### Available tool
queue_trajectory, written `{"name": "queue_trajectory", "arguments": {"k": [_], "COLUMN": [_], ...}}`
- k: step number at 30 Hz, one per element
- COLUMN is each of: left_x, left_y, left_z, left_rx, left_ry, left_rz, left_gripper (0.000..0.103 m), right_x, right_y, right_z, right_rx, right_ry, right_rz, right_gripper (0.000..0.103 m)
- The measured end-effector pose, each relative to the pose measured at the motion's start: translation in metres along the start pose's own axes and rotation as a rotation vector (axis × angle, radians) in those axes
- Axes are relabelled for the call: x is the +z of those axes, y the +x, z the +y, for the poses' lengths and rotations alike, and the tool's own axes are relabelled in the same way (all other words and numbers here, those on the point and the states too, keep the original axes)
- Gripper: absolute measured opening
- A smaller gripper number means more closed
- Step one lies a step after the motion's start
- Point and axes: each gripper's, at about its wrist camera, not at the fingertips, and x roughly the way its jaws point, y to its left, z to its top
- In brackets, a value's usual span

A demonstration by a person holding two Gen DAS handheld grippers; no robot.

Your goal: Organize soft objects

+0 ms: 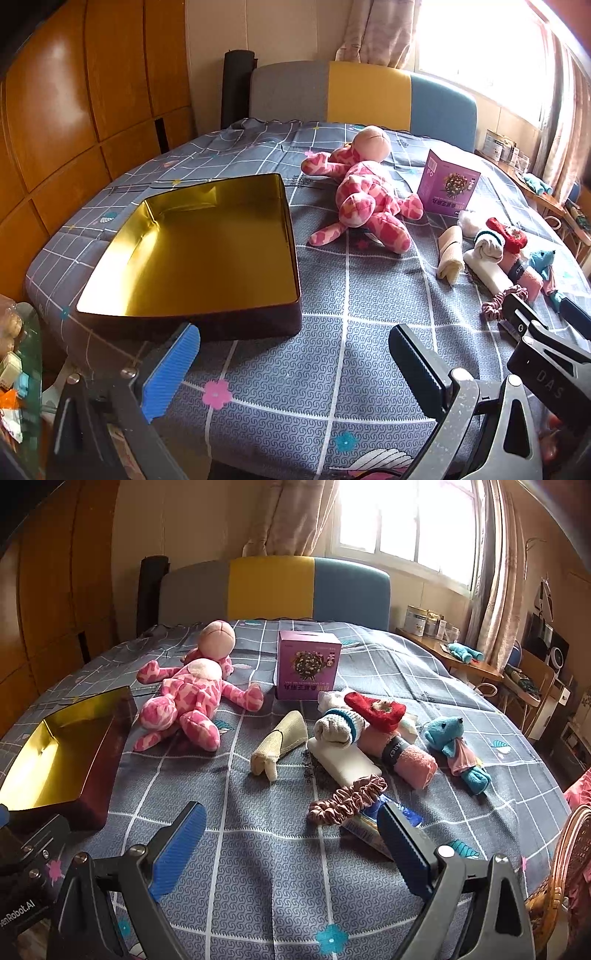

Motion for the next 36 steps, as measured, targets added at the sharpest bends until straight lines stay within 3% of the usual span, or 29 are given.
{"name": "queue_trajectory", "arguments": {"k": [36], "left_x": [0.0015], "left_y": [-0.0038], "left_z": [0.0032], "left_rx": [-0.01], "left_ry": [-0.011], "left_rz": [-0.012], "left_gripper": [0.103], "right_x": [-0.0001], "right_y": [-0.0035], "right_z": [0.0], "right_rx": [0.016], "right_ry": [0.008], "right_rz": [-0.011], "right_gripper": [0.096]}}
